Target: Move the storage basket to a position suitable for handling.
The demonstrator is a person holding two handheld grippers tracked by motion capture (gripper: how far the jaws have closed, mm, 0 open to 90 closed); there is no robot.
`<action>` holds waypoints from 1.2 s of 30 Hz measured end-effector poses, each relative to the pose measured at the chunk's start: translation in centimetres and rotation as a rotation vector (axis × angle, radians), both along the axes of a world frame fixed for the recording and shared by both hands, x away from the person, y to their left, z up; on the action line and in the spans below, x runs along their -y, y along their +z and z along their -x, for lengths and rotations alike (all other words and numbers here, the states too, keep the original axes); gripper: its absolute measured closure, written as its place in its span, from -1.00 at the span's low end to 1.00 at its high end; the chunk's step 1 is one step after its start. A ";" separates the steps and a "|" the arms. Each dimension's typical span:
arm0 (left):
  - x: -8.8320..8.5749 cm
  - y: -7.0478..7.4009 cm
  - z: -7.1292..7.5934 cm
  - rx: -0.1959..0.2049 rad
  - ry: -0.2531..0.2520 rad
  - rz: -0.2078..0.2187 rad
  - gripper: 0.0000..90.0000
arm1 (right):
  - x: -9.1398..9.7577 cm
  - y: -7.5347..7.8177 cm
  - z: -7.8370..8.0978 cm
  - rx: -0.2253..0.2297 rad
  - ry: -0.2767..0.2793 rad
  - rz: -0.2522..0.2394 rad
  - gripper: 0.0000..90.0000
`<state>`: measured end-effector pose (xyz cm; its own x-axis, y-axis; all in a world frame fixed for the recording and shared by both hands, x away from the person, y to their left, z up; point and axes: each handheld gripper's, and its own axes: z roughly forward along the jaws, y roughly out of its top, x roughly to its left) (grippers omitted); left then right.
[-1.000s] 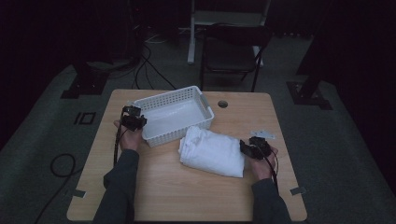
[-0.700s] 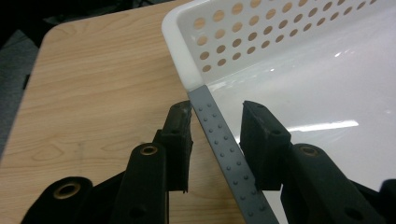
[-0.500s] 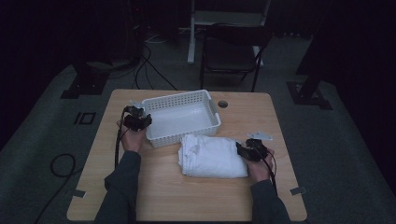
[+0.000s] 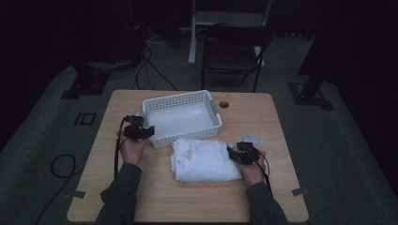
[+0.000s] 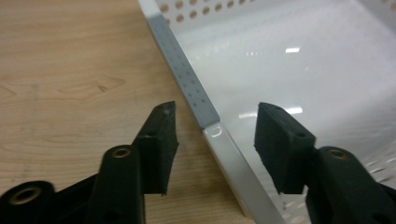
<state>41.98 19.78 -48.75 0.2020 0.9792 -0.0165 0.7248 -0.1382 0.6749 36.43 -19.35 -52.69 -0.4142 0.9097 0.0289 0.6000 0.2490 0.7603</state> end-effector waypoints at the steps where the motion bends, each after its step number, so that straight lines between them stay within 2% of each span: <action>1: 0.0 0.0 0.0 0.000 0.000 0.000 0.23 | 0.0 0.0 0.0 0.000 0.000 0.000 0.08; 2: 0.3 -0.4 -0.2 -0.010 -0.011 -0.029 0.23 | -0.2 0.0 0.0 0.000 0.011 0.003 0.06; 4: 0.6 -0.6 -0.3 0.005 -0.019 -0.032 0.30 | -0.5 0.1 0.1 0.003 0.017 0.003 -0.02; 8: 1.0 -0.7 -0.8 0.016 -0.049 -0.049 0.35 | 0.0 0.3 0.0 0.007 -0.004 -0.005 -0.10; 11: 2.0 -0.8 -1.6 0.036 -0.100 -0.064 0.39 | 1.0 0.8 -0.2 0.025 -0.045 -0.022 -0.13; 15: 3.1 -0.9 -2.4 0.045 -0.139 -0.071 0.44 | 2.2 1.2 -0.4 0.042 -0.080 -0.033 -0.15; 18: 3.5 -0.9 -2.7 0.045 -0.146 -0.069 0.44 | 3.0 1.5 -0.4 0.050 -0.095 -0.042 -0.16; 25: 4.1 -1.0 -3.6 0.061 -0.200 -0.070 0.45 | 3.9 1.3 -0.6 0.039 -0.114 -0.048 -0.16; 26: 4.1 -1.1 -3.7 0.064 -0.204 -0.062 0.45 | 3.9 1.2 -0.6 0.038 -0.113 -0.048 -0.16; 28: 3.7 -1.1 -3.9 0.060 -0.204 -0.005 0.42 | 3.8 1.1 -0.6 0.036 -0.108 -0.042 -0.16; 29: 3.5 -1.1 -3.8 0.059 -0.188 0.015 0.37 | 3.7 1.1 -0.6 0.038 -0.103 -0.035 -0.16; 31: 3.1 -1.0 -3.4 0.072 -0.154 0.038 0.17 | 3.7 1.1 -0.4 0.045 -0.083 -0.023 -0.15; 34: 2.4 -0.5 -2.3 0.106 -0.136 0.048 -0.01 | 3.9 1.0 -0.4 0.037 -0.078 -0.022 -0.11; 36: 1.8 -0.2 -1.3 0.133 -0.126 0.059 -0.04 | 4.2 0.8 -0.4 0.025 -0.076 -0.034 -0.10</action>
